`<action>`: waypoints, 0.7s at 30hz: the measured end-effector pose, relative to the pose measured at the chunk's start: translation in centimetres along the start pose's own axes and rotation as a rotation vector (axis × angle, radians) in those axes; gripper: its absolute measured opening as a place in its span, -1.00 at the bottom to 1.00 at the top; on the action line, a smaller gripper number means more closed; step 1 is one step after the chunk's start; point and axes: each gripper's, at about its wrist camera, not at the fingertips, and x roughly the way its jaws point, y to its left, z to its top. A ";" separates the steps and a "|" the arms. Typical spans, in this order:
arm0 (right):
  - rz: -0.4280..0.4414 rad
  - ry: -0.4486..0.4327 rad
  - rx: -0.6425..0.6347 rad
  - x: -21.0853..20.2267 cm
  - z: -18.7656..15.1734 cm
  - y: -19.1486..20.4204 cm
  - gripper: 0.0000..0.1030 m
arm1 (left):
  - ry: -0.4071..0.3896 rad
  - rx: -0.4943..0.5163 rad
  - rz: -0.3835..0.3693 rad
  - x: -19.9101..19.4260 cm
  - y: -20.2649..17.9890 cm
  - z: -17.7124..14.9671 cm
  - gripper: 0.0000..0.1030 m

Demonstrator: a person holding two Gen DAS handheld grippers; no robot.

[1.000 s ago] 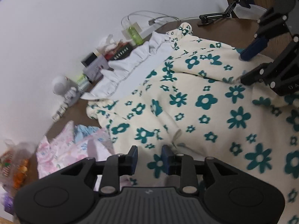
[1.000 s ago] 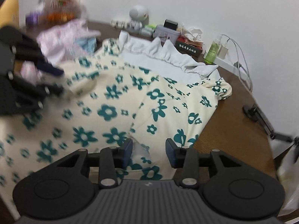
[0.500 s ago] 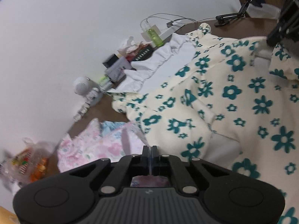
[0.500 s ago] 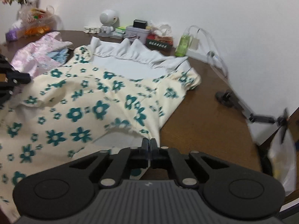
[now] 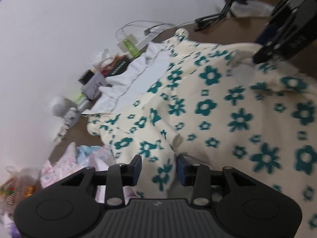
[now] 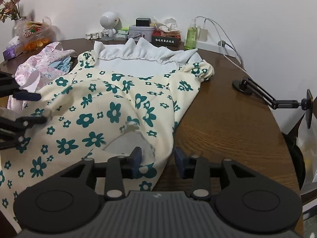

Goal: Fold clothes

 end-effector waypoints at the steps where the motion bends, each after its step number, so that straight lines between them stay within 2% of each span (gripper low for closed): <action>1: 0.002 -0.001 0.002 0.0 -0.1 0.0 -0.31 | 0.006 0.006 0.009 0.3 -0.1 0.1 -0.74; 2: 0.004 -0.001 0.003 0.0 -0.2 0.1 -0.35 | 0.012 0.012 0.018 0.6 -0.3 0.2 -0.97; 3: 0.009 0.001 0.004 0.0 -0.3 0.0 -0.40 | 0.018 0.018 0.027 1.0 -0.4 0.3 -0.97; 5: 0.020 0.008 0.007 0.0 -0.5 -0.1 -0.72 | 0.016 0.030 0.071 1.0 -0.2 0.0 -0.98; 8: 0.020 0.006 0.011 -0.3 -0.6 -0.6 -0.84 | 0.010 0.048 0.145 0.7 0.2 -0.5 -0.98; 12: 0.046 0.015 0.047 -0.8 -0.6 -2.0 -0.85 | 0.009 0.079 0.233 0.6 0.6 -1.2 -0.98; 15: 0.068 0.040 0.076 -0.5 -1.0 -3.0 -0.82 | 0.021 0.076 0.225 0.6 0.6 -1.5 -0.97; 17: 0.094 0.028 0.123 -0.9 -1.1 -3.8 -0.57 | 0.016 0.047 0.213 0.1 0.9 -1.5 -0.88; 18: 0.115 0.008 0.153 -1.4 -1.1 -4.2 -0.50 | 0.014 0.032 0.207 -0.1 1.1 -1.5 -0.85; 21: 0.148 -0.043 0.147 -3.2 -0.9 -4.2 -0.47 | 0.007 -0.011 0.188 -0.8 1.6 -1.4 -0.35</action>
